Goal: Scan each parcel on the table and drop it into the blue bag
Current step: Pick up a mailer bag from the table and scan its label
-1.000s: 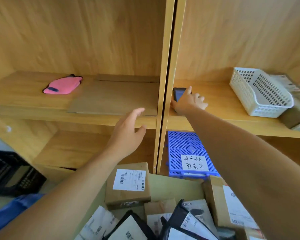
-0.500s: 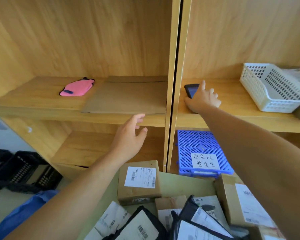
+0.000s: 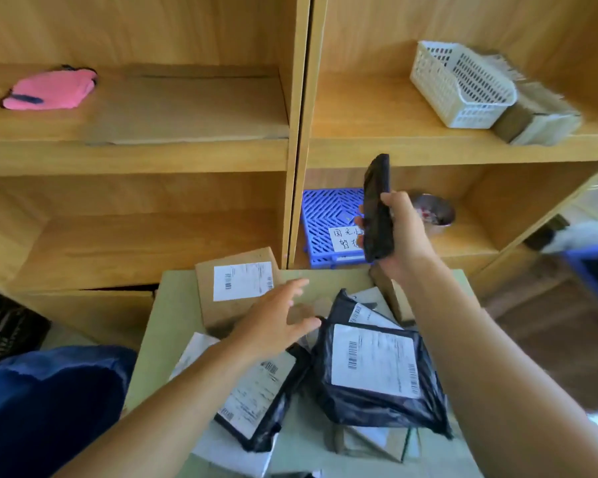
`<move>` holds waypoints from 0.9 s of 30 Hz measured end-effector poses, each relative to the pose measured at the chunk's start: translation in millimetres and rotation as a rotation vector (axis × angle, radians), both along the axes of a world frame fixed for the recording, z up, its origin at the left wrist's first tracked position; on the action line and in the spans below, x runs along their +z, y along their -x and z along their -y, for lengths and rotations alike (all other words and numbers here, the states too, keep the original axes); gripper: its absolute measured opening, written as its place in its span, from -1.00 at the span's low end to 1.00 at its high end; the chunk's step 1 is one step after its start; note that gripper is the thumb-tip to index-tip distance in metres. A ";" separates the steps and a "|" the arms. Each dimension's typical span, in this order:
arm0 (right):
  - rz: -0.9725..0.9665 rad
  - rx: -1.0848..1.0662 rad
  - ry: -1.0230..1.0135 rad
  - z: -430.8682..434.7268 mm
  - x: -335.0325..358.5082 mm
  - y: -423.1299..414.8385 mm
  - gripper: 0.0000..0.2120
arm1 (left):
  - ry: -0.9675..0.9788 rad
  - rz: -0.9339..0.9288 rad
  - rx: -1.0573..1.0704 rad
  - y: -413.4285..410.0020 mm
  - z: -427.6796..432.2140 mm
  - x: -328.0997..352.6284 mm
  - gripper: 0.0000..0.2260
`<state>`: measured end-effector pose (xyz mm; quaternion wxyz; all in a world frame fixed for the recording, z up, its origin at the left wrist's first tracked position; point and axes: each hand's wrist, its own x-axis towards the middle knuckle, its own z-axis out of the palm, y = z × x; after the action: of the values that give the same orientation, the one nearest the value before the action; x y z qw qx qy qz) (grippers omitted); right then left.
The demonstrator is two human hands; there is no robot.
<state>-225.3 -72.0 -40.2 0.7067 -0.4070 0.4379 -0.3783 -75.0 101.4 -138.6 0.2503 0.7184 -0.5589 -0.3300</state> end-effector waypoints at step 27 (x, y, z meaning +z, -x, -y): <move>-0.729 0.504 0.561 -87.3 -60.8 154.9 -0.02 | -0.075 0.371 -0.346 32.9 -6.9 -28.7 0.19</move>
<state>-380.3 15.3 -101.0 0.4412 -0.7786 0.4259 -0.1330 -107.9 108.3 -167.3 0.0561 0.6691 -0.6973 -0.2509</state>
